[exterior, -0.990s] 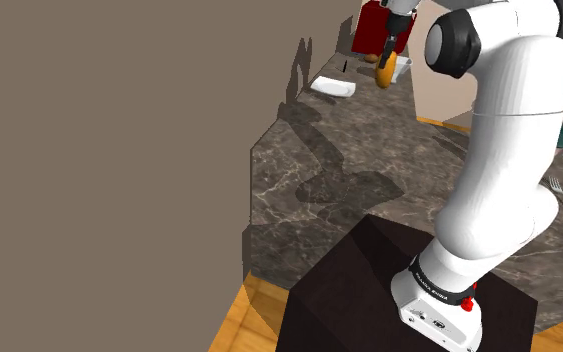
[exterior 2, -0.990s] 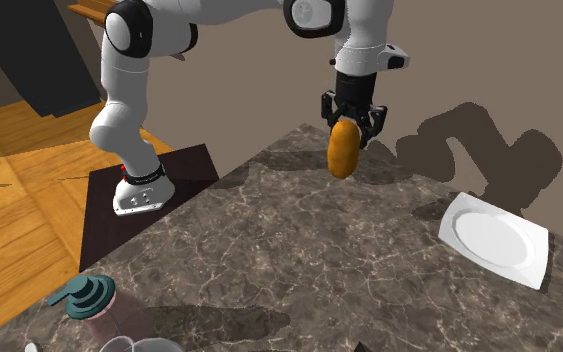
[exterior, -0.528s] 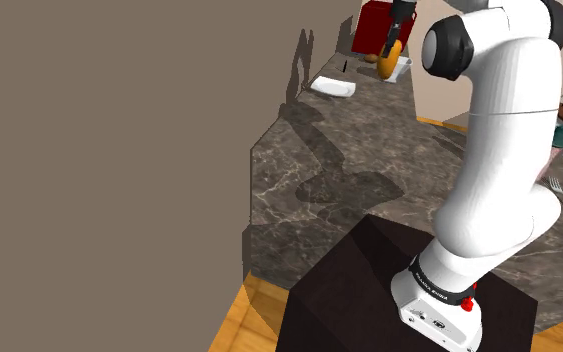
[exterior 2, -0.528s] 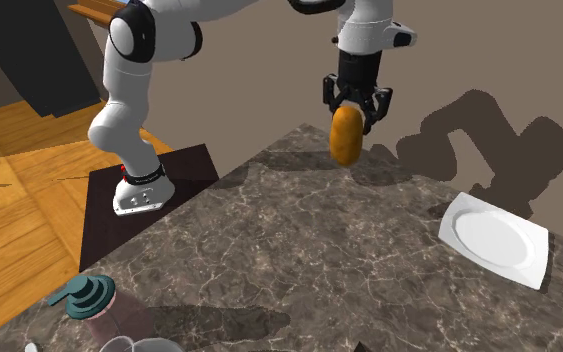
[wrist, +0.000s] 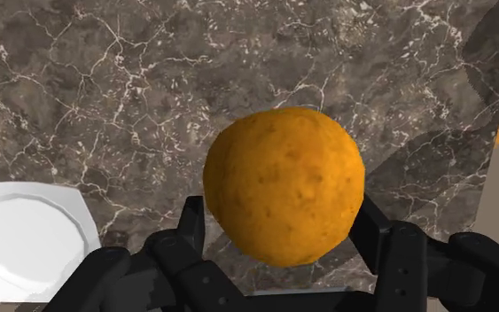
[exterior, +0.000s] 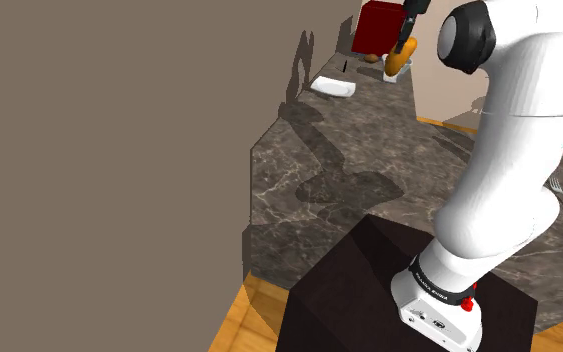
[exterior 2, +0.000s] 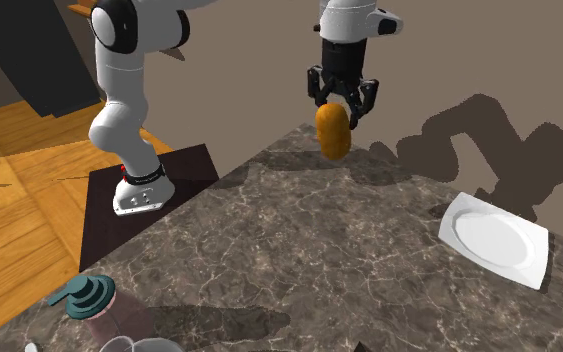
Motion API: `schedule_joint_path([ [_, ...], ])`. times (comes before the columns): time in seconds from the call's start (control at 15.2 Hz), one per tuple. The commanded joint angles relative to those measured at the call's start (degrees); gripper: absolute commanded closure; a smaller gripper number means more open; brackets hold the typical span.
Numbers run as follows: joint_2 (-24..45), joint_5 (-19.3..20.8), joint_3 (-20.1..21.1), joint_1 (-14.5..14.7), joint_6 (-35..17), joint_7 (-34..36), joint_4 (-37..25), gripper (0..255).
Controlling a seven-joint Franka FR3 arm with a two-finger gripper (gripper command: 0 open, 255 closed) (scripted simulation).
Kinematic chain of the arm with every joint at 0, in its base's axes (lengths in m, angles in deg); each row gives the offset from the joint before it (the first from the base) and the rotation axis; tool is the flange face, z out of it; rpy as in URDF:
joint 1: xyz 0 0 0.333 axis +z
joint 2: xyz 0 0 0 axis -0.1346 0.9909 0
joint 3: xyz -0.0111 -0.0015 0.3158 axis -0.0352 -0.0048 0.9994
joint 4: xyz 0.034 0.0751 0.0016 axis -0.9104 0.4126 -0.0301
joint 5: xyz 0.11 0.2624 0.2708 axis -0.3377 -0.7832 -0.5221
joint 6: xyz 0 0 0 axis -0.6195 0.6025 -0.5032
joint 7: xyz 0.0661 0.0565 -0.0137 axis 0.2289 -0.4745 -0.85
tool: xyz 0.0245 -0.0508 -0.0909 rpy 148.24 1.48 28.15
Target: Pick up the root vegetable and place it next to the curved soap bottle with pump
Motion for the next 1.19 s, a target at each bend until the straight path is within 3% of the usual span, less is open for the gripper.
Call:
schedule_joint_path([
  [0.0,-4.8,2.2,-0.9,1.2,-2.1,-1.1,6.5,255],
  [0.53,-21.2,11.2,-3.1,2.6,-7.0,-4.0,25.3,255],
  [1.12,-35.7,19.7,-4.8,-0.8,-7.6,-8.0,37.6,255],
])
